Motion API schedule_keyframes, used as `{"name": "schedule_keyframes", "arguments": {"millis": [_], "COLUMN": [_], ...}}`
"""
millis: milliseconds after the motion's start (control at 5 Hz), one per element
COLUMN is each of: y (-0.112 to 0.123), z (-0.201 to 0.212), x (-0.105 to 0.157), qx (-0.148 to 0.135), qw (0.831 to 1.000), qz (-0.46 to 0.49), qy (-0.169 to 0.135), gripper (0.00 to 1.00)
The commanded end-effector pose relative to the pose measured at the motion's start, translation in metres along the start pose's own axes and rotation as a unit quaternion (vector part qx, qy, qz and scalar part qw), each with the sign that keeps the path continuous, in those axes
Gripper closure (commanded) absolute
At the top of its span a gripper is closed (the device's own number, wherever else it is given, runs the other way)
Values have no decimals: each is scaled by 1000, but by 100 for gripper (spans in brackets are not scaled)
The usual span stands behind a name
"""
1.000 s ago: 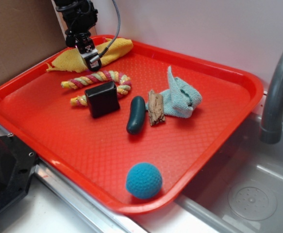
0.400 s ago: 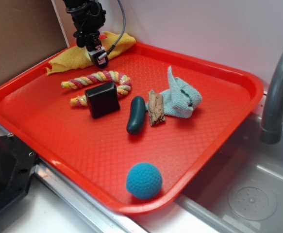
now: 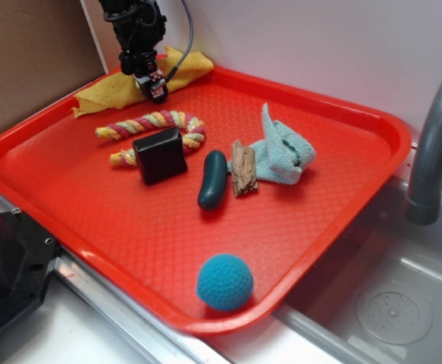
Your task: Grab the yellow cloth.
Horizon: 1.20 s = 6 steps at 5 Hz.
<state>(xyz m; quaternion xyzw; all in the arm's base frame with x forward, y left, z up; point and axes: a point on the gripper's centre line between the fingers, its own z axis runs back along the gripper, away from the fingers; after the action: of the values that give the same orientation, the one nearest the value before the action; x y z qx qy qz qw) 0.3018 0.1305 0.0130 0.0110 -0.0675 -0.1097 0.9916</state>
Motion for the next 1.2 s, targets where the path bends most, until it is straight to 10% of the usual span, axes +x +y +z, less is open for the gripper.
{"name": "schedule_keyframes", "arguments": {"millis": [0,400,1000], "y": [-36,-94,-138], "z": [69,176,318], "x": [-11,-28,18], "qx": [27,-15,-55], "qw": [997,983,990], "qz": [31,77,130], "qy": [-66,-166,28], "gripper": [100,100,100]}}
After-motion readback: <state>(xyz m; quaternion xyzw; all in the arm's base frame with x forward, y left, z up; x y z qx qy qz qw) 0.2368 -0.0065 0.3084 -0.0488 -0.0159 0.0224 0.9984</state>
